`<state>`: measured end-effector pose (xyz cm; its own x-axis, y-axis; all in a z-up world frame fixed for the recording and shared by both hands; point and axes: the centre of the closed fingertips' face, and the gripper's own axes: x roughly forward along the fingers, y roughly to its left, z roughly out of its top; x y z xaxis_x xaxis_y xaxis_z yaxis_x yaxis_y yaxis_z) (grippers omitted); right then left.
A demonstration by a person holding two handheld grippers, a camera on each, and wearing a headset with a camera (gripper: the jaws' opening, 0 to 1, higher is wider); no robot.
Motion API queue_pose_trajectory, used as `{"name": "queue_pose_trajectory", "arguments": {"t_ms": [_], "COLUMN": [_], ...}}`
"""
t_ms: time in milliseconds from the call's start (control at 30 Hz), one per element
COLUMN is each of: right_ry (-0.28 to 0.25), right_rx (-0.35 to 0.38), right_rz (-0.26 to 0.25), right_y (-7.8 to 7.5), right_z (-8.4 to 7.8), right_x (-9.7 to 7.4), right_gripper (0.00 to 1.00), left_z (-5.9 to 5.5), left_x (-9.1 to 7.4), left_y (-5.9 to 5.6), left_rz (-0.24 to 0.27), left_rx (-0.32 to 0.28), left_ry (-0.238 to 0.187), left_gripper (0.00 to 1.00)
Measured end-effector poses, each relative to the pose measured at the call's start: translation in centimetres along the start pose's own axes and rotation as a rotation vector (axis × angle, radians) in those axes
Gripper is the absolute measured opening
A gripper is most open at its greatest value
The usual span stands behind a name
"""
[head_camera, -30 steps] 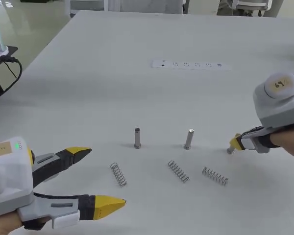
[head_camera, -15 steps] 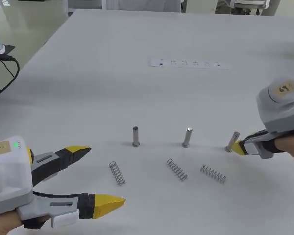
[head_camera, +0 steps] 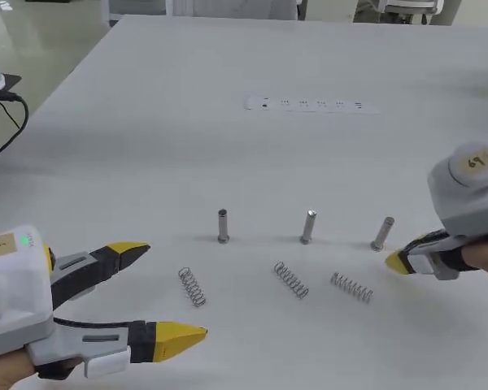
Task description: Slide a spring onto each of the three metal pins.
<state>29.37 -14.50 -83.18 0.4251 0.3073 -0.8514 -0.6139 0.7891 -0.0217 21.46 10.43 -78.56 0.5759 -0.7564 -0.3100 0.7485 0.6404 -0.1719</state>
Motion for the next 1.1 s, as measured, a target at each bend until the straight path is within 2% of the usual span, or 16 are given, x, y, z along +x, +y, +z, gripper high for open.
{"name": "queue_pose_trajectory", "arguments": {"t_ms": [300, 600, 767, 1033, 1100], "right_ry": [-0.013, 0.014, 0.043, 0.096, 0.093], "right_rx": [-0.035, -0.105, -0.148, -0.259, -0.292], "right_rz": [0.068, 0.125, 0.160, 0.163, 0.159], "right_y": [2.4, 4.8, 5.8, 5.9, 5.8], "right_z": [0.2, 0.1, -0.5, -1.8, -1.8], "right_x": [-0.8, -0.5, -0.1, 1.0, 1.2], "right_gripper": [0.15, 0.16, 0.17, 0.19, 0.19], "left_z": [0.0, 0.0, -0.1, -0.2, -0.2], "left_x": [0.1, 0.1, 0.0, 0.0, 0.0], "left_y": [-0.1, -0.1, -0.1, -0.3, -0.3], "left_rz": [-0.004, -0.006, -0.004, -0.006, -0.006], "left_rx": [0.002, 0.001, 0.000, -0.002, -0.002], "left_ry": [0.001, 0.001, -0.001, 0.002, 0.002], "left_gripper": [0.83, 0.83, 0.83, 0.82, 0.82]}}
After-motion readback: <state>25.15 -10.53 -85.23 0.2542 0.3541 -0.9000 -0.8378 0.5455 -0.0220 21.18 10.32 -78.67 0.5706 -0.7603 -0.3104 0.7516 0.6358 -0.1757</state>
